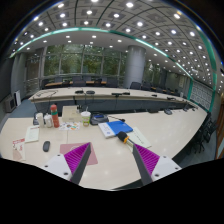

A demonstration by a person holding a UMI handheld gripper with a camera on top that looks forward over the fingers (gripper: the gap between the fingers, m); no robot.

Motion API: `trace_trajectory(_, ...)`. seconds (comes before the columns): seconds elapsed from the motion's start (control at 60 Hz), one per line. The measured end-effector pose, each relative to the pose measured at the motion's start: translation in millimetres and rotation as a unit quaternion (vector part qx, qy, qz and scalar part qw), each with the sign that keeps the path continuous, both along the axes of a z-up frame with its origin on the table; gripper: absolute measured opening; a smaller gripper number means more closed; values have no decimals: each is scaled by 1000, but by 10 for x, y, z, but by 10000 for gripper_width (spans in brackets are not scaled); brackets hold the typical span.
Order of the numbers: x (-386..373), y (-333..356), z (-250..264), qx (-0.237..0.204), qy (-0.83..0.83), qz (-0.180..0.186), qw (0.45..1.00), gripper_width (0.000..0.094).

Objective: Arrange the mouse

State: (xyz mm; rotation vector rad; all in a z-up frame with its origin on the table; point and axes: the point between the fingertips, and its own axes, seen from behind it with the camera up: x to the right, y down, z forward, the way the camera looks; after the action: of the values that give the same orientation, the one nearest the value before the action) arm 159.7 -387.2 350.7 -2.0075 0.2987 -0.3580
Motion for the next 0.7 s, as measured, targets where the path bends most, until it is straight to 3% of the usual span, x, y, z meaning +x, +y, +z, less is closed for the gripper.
trace_trajectory(0.05, -59, -6, -60, -13, 4, -4, 1000, 859)
trace_trajectory(0.15, -135, 282, -902, -34, 9, -7, 999, 859)
trace_trajectory(0.167, -134, 102, -789, -41, 11, -7, 999, 858)
trace_trajectory(0.3, -460, 219, -1688, -72, 25, 5, 997, 851)
trace_trajectory(0.483, -1520, 624, -2655, -94, 66, 70, 991, 854)
trace_trajectory(0.7, -2940, 1671, -3171, -88, 103, 134, 982, 853)
